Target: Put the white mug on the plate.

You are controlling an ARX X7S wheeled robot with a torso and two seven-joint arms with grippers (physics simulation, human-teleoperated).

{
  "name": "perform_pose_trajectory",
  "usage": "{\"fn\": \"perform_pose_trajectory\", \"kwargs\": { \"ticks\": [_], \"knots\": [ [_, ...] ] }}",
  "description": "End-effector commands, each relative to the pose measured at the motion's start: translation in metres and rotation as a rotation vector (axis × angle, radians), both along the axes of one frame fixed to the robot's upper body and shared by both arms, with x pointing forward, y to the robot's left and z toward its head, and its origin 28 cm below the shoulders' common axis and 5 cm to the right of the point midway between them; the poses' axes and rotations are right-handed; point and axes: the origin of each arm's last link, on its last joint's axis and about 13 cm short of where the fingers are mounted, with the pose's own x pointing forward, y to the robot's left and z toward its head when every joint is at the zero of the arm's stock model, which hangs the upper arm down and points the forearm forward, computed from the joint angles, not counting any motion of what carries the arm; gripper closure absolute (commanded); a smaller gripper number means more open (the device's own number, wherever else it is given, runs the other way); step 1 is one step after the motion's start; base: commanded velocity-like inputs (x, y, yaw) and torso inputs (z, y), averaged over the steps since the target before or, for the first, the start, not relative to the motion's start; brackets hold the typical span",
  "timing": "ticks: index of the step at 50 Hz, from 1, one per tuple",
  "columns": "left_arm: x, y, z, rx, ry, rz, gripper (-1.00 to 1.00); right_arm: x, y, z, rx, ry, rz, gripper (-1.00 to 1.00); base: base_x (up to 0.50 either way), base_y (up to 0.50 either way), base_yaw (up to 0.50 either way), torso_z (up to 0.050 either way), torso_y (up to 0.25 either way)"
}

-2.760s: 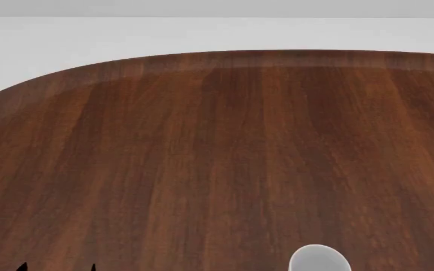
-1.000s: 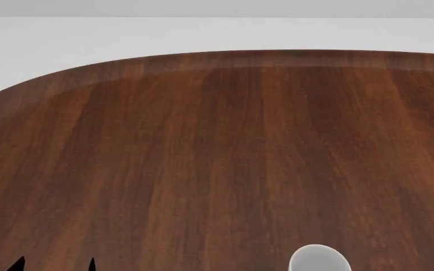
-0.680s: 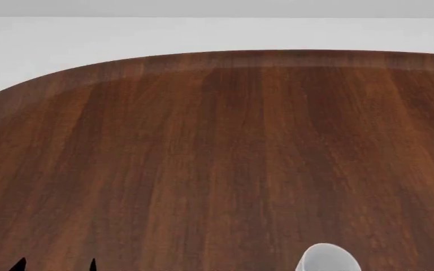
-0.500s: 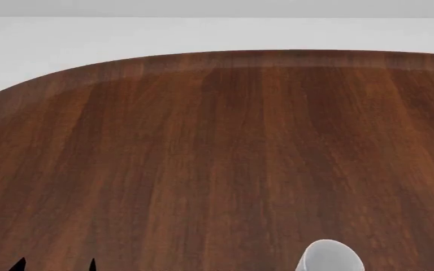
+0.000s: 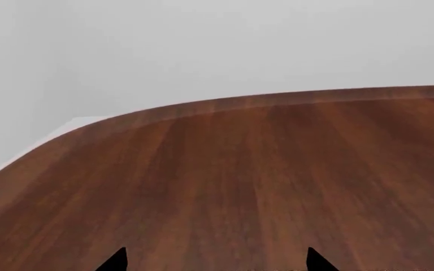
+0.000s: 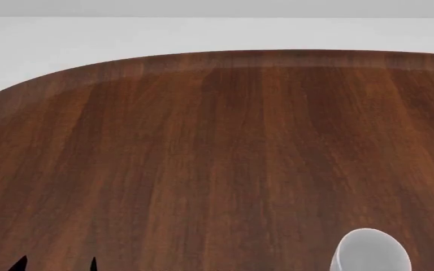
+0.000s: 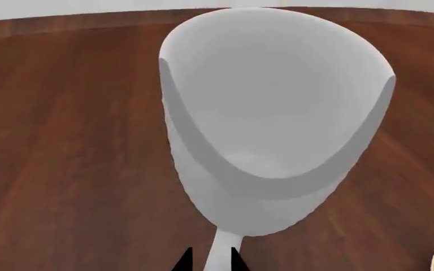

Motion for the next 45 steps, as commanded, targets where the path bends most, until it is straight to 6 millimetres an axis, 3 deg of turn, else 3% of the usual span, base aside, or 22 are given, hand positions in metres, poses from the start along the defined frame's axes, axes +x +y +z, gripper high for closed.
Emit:
{"fn": "perform_pose_trajectory", "kwargs": {
  "ticks": [1, 31, 45],
  "knots": [
    [0.003, 0.001, -0.003, 0.004, 0.006, -0.004, -1.0, -0.014, -0.003, 0.026, -0.06, -0.065, -0.036, 1.0, 0.0, 0.0, 0.0, 0.0, 0.0],
    [0.009, 0.0, -0.006, -0.008, 0.007, -0.019, -1.0, -0.035, -0.024, 0.053, -0.184, -0.122, -0.191, 1.0, 0.0, 0.0, 0.0, 0.0, 0.0],
    [0.011, -0.004, -0.004, -0.008, 0.012, -0.037, -1.0, -0.049, -0.037, 0.049, -0.192, -0.095, -0.287, 1.0, 0.0, 0.0, 0.0, 0.0, 0.001]
  ]
}}
